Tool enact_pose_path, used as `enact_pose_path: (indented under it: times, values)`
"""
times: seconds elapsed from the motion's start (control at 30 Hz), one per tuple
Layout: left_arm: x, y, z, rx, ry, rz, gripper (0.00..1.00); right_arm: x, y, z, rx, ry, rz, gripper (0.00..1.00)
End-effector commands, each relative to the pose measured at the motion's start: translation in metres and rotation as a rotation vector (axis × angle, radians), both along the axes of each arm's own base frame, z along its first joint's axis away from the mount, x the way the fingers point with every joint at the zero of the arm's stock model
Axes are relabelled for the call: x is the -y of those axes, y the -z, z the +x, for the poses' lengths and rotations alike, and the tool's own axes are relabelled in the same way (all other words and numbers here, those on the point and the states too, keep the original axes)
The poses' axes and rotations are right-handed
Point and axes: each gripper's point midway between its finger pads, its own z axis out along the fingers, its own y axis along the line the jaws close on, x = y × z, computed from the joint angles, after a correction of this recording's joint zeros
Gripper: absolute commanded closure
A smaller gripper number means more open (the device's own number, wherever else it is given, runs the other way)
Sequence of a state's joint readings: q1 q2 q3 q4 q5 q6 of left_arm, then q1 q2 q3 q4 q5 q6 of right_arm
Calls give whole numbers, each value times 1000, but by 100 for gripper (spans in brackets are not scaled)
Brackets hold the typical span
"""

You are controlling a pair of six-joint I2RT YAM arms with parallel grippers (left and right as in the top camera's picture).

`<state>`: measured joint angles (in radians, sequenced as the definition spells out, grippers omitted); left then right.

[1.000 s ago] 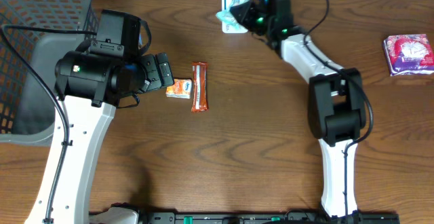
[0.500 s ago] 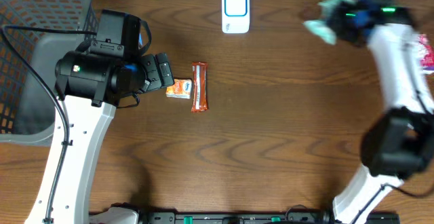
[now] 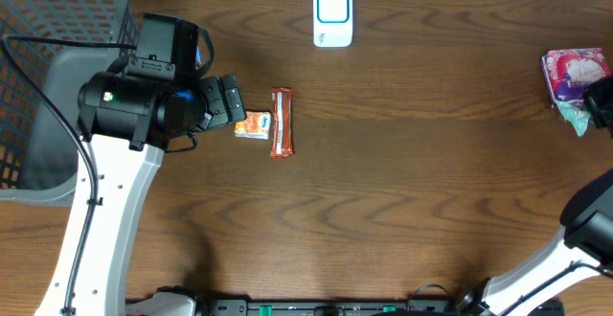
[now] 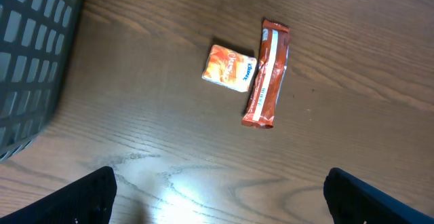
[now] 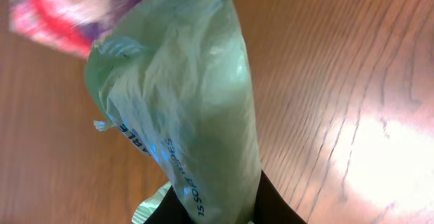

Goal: Scan the item barcode
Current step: 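Carry the green package right and place it below the purple package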

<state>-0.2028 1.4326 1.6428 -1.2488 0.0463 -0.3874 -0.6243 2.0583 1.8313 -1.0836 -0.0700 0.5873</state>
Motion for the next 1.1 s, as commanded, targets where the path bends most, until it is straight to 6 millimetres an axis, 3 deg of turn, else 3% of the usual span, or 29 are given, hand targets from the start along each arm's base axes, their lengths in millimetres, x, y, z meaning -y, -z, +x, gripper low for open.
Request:
enact_pose_path:
  times: [0.0, 0.17, 0.33, 0.43, 0.47, 0.57, 0.7, 0.87, 1.07]
  values:
    - [-2, -5, 1, 16, 1, 9, 2, 6, 30, -3, -48, 32, 34, 93]
    - [-2, -5, 1, 16, 1, 9, 2, 18, 58, 3, -53, 120, 44, 87]
    - [-2, -5, 1, 16, 1, 9, 2, 30, 63, 9, -17, 225, 40, 85]
    - [-2, -5, 1, 16, 1, 9, 2, 37, 59, 24, 47, 195, 11, 51]
    - [-2, -5, 1, 16, 1, 9, 2, 37, 58, 27, 61, 188, 16, 45]
    - [-2, -5, 1, 16, 1, 9, 2, 32, 57, 33, 85, 182, 42, 34]
    - [-2, -5, 1, 16, 1, 9, 2, 16, 53, 46, 137, 116, 106, 31]
    - [-2, -5, 1, 16, 1, 9, 2, -8, 25, 61, 248, 6, 201, 40]
    - [-2, -5, 1, 16, 1, 9, 2, -38, -38, 68, 360, -141, 175, 40]
